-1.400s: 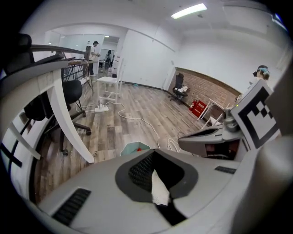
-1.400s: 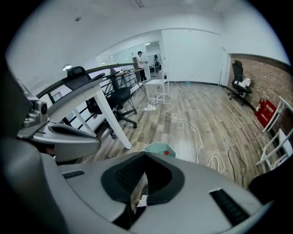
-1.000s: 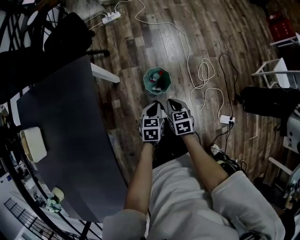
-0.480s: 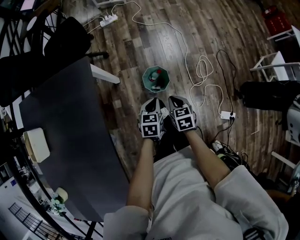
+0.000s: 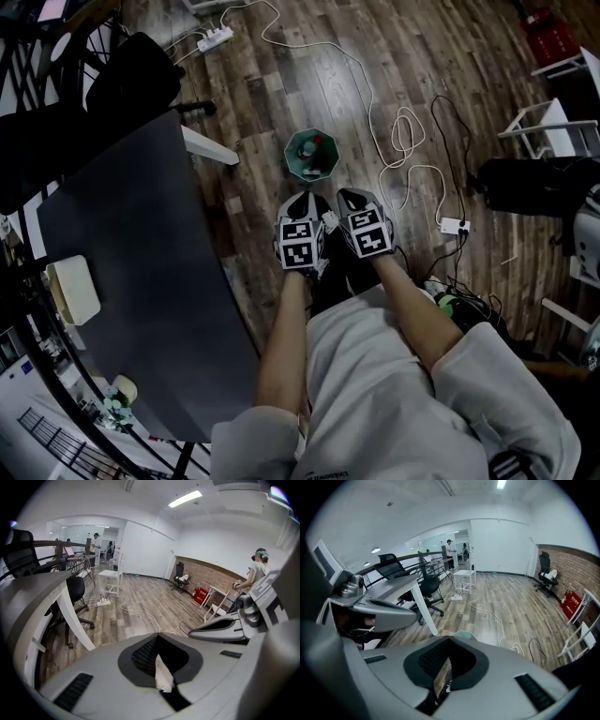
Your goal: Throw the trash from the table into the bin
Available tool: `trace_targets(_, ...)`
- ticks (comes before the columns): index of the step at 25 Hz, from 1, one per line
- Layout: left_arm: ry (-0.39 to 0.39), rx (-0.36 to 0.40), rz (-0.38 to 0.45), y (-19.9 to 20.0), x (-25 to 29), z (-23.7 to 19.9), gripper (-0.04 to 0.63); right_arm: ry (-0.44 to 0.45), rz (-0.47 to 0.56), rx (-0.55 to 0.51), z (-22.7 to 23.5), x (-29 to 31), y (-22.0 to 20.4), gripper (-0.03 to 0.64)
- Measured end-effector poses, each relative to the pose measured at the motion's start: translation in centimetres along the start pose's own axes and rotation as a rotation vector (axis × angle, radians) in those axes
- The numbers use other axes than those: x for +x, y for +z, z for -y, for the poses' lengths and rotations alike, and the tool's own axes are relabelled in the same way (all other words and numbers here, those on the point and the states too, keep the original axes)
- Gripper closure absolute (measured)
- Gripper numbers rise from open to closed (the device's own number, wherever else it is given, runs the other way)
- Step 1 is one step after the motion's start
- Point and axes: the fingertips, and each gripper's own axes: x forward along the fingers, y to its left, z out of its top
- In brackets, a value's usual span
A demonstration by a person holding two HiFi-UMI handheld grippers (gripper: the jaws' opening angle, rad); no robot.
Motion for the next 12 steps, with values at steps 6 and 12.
trace_targets(6, -0.012, 0.011, -0.007, -0.09, 0.11, 0.06, 0.568, -0.001, -0.009, -0.006, -0.33, 0.26, 0.15, 0.609)
trace_targets(12, -0.017, 0.01, -0.012, 0.08, 0.44, 0.13, 0.568, 0.002, -0.002, -0.019, -0.39, 0.67, 0.58, 0.609)
